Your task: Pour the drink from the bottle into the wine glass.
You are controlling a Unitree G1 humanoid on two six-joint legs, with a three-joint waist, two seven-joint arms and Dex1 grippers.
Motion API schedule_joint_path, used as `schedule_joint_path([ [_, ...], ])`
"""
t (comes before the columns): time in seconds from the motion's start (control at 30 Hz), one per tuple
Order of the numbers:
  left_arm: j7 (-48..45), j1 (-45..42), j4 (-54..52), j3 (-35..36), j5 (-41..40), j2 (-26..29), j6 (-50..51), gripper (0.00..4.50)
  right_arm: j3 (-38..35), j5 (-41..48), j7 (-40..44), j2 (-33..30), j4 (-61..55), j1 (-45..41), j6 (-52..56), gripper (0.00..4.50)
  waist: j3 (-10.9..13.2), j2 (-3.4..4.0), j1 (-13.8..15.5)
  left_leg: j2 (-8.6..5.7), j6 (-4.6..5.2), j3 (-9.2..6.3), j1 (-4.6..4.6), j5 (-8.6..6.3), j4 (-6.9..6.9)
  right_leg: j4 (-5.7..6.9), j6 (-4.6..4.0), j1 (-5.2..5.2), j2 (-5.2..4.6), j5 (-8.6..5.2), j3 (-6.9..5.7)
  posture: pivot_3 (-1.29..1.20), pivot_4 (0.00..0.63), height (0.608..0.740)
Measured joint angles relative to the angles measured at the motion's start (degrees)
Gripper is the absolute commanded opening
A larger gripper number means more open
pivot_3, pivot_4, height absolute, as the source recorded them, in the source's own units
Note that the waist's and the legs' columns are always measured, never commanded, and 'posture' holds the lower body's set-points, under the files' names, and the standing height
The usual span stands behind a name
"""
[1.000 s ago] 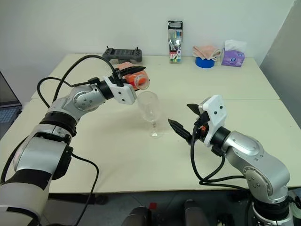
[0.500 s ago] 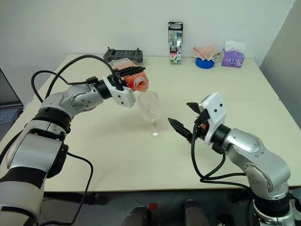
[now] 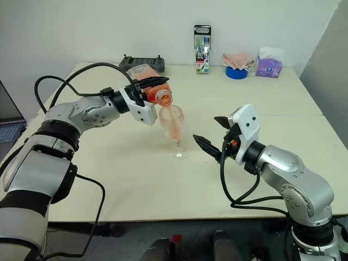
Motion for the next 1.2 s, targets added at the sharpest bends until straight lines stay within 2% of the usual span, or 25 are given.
schedule_joint_path([
  [1.2, 3.61, -1.23, 0.24, -2.37, 2.15, 0.96, -0.11, 1.69, 0.45, 0.01, 0.75, -0.42, 0.13, -1.56, 0.0, 4.5, 0.0, 0.0, 0.0, 0.0, 0.0, 0.01, 0.0, 0.0, 0.01, 0.03, 0.0, -0.01, 0.0, 0.0, 0.0, 0.0, 0.15, 0.74],
])
